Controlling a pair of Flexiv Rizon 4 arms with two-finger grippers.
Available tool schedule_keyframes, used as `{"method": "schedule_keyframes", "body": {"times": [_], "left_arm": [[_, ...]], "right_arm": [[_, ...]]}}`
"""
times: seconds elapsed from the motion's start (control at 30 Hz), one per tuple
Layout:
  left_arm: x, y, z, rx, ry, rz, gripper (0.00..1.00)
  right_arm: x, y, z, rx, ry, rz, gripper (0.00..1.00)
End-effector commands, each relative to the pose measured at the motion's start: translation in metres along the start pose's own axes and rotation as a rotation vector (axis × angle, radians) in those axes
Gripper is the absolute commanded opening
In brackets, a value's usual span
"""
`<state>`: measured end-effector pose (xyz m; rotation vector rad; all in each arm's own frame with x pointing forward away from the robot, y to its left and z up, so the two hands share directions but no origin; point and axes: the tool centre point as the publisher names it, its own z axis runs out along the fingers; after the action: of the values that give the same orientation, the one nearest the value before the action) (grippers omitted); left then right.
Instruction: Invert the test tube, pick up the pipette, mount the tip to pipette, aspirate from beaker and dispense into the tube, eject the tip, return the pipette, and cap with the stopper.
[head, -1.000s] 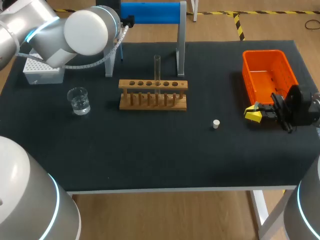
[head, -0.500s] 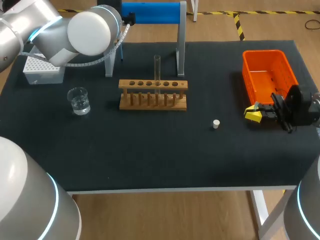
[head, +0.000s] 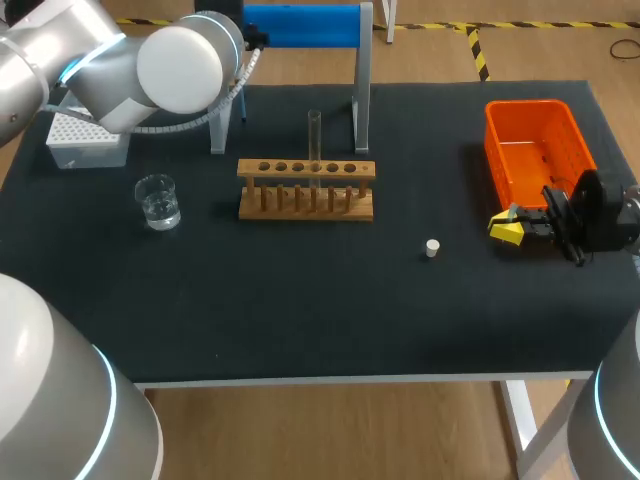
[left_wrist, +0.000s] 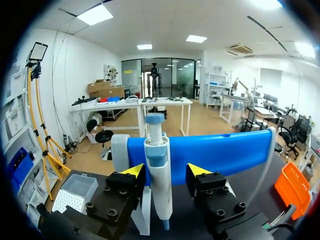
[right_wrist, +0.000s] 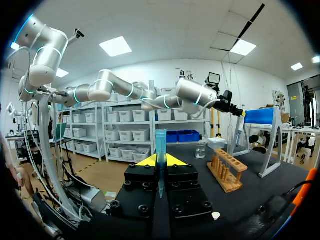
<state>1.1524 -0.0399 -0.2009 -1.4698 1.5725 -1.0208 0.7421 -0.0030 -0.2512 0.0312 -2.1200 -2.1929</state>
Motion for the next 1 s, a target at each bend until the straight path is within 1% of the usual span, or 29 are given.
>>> {"method": "schedule_keyframes", "body": {"times": [0.03,0.2,0.33,0.47,1.0], "left_arm": [[0.0,0.0,0.0047,-0.001,0.001,-0.003,0.5],[-0.0007,-0.0003,0.0064,0.0,0.0,-0.003,0.49],[-0.0011,-0.0005,0.0076,-0.001,-0.002,-0.004,0.53],[-0.0013,-0.0003,0.0089,-0.002,-0.003,-0.004,0.51],[-0.0011,0.003,0.0122,-0.011,-0.002,-0.007,0.51]], "right_arm": [[0.0009,0.0001,-0.0007,0.001,0.0,-0.001,0.0],[0.0009,0.0001,-0.0007,0.001,0.0,-0.001,0.0],[0.0009,0.0001,-0.0007,0.001,0.0,-0.001,0.0],[0.0009,0.0001,-0.0007,0.001,0.0,-0.001,0.0],[0.0009,0.0001,-0.0007,0.001,0.0,-0.001,0.0]]}}
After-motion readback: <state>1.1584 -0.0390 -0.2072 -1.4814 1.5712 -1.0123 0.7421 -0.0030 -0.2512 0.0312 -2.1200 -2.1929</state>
